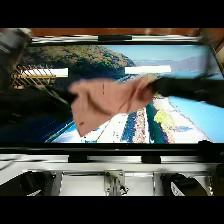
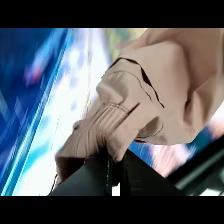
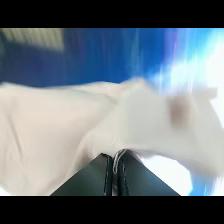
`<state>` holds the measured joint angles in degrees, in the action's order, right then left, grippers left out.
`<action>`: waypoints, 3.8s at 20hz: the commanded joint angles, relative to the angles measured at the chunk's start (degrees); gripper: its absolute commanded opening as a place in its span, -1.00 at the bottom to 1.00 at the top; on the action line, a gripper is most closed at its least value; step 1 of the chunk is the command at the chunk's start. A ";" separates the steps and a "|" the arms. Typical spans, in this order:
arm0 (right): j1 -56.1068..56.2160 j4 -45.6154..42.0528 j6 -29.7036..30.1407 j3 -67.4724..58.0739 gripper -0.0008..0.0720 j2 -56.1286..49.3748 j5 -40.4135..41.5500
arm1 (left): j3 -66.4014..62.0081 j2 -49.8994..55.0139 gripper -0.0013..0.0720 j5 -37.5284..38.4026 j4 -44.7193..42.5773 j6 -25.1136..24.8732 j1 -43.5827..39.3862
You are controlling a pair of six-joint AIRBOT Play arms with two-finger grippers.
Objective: Fold the shirts.
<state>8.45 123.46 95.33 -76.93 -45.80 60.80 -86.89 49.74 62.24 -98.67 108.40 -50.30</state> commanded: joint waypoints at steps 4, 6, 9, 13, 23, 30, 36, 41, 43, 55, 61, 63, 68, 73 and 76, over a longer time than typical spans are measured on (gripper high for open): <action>-1.84 -2.51 2.01 -12.52 -0.78 10.19 -14.23 | -14.16 -0.87 -0.84 -3.37 0.92 -7.72 0.07; -1.84 -5.25 1.75 -12.52 -0.78 10.43 -8.50 | -14.08 -0.59 -0.84 7.80 -1.01 -7.89 0.07; -1.84 -7.08 0.66 -12.50 -0.78 9.27 4.74 | -11.23 0.09 -0.84 19.80 -1.25 -7.87 0.04; -1.84 -7.04 0.68 -12.50 -0.77 8.76 17.07 | -7.61 0.07 -0.84 20.22 0.59 -7.63 -0.04; -1.84 -9.60 -10.78 -0.59 -0.78 3.82 34.40 | 12.46 2.45 -0.84 23.23 2.71 -2.45 0.50; -1.84 -9.35 -10.67 7.23 -0.77 -14.95 2.54 | 12.57 15.37 -0.84 1.16 2.73 3.48 8.79; -1.84 -5.49 -7.52 7.26 0.59 -27.91 -6.25 | 12.48 24.72 0.94 -8.63 21.44 2.51 22.23; -2.08 -27.41 -4.20 7.26 0.59 -26.23 10.08 | 12.52 24.83 0.95 8.61 23.50 -9.14 28.39; -4.76 -28.57 -1.16 9.29 0.59 -26.16 18.36 | 14.29 24.79 0.62 16.63 23.32 -12.57 29.73; -18.51 -4.61 10.45 28.13 0.59 -22.73 18.23 | 41.03 22.62 0.52 1.57 44.06 -20.13 28.74; -18.49 -4.59 10.32 28.15 0.59 -22.73 17.27 | 41.07 26.56 0.24 -3.65 44.52 -20.20 28.55; -18.49 -4.57 10.12 28.15 0.59 -22.84 16.57 | 41.07 26.88 0.22 -5.42 44.63 -20.17 27.85; -18.45 -3.19 9.99 28.13 0.59 -26.49 15.98 | 41.07 26.91 -0.46 -7.45 45.68 -20.17 25.79; -18.45 -2.43 10.43 28.13 0.34 -28.02 13.86 | 40.98 26.77 -0.84 -7.41 45.83 -20.81 27.82; -17.09 -2.64 10.43 28.13 0.34 -28.22 10.16 | 40.13 26.21 -0.84 -6.82 45.83 -22.51 28.61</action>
<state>-9.61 120.68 105.65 -48.82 -73.58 74.02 -46.19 76.31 55.07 -52.93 87.37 -22.46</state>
